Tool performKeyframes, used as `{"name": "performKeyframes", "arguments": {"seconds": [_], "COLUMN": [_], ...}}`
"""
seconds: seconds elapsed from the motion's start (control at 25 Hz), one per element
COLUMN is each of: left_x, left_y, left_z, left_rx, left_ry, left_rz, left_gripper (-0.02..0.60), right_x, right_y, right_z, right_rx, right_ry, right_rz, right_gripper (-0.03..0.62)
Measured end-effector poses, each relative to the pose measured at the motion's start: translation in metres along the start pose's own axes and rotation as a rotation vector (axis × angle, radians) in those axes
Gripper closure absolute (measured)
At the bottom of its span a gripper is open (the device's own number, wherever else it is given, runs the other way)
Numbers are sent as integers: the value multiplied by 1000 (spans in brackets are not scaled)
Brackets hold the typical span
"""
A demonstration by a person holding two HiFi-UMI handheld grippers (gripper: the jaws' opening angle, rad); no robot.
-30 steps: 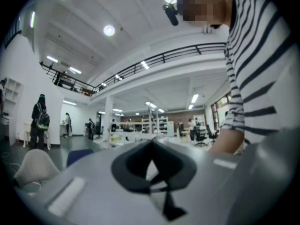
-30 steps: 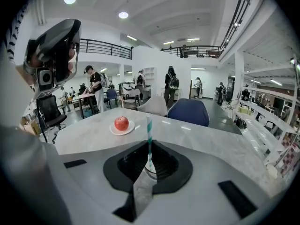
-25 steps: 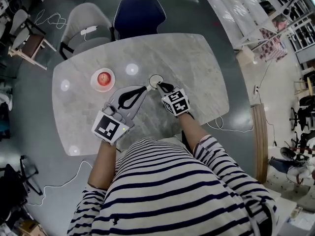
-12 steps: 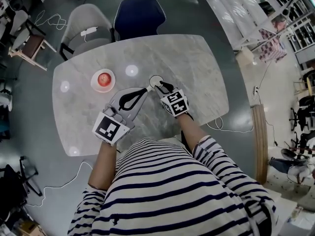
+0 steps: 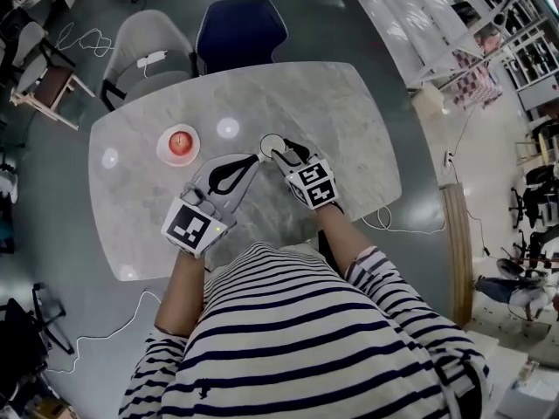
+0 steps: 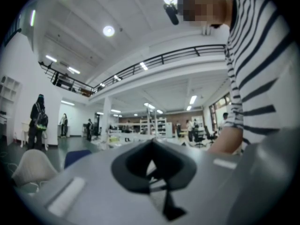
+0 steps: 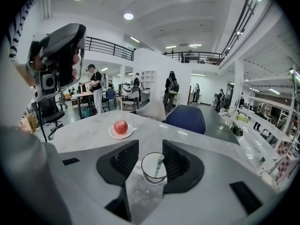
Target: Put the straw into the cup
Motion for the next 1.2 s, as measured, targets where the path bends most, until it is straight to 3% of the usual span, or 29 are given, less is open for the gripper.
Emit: {"name": "performKeyframes", "arguments": {"seconds": [0.52, 0.96, 1.2], "left_x": [2, 4, 6], "left_y": [2, 1, 0], "left_z": [0, 7, 8], "left_rx": [15, 26, 34], "left_ry": [5, -4, -13], "left_rz": [-27, -49, -61], "left_gripper": [575, 575, 575], "right_x": [-21, -72, -89], "right_y": [-63, -112, -124], "right_z": [72, 121, 125], "right_rx": [240, 377, 391], "right_ry": [-94, -197, -211], "right_rz": [-46, -16, -4], "right_gripper": [455, 540, 579]}}
Point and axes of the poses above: the fingertips, and each gripper's own axes: y forward along the fingers, x to its right, z out of its top, the point moved 2 cm from there along -y, backward along the fingers, and after that the axes turned 14 degrees about z, right-handed, at the moved point
